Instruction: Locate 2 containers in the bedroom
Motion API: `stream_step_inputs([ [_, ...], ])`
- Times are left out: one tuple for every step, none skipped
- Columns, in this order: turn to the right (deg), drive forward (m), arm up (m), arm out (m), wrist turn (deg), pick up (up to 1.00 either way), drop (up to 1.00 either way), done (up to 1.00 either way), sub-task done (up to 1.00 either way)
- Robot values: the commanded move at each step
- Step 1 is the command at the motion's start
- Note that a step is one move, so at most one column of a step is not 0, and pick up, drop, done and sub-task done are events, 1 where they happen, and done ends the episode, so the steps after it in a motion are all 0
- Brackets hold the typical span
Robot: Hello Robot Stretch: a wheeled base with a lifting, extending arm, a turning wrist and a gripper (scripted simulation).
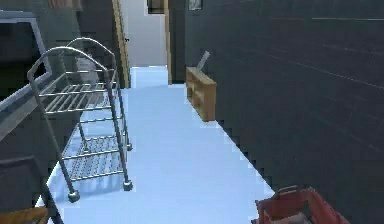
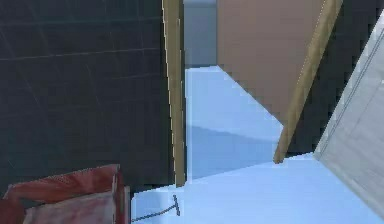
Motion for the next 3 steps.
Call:
stream_step_inputs([
  [0.0, 1.00, 0.00, 0.00, 0.0, 0.00, 0.00, 0.00, 0.00],
  [-6.0, 0.00, 0.00, 0.00, 0.0, 0.00, 0.00, 0.00, 0.00],
  [0.0, 0.45, 0.00, 0.00, 0.0, 0.00, 0.00, 0.00, 0.00],
])
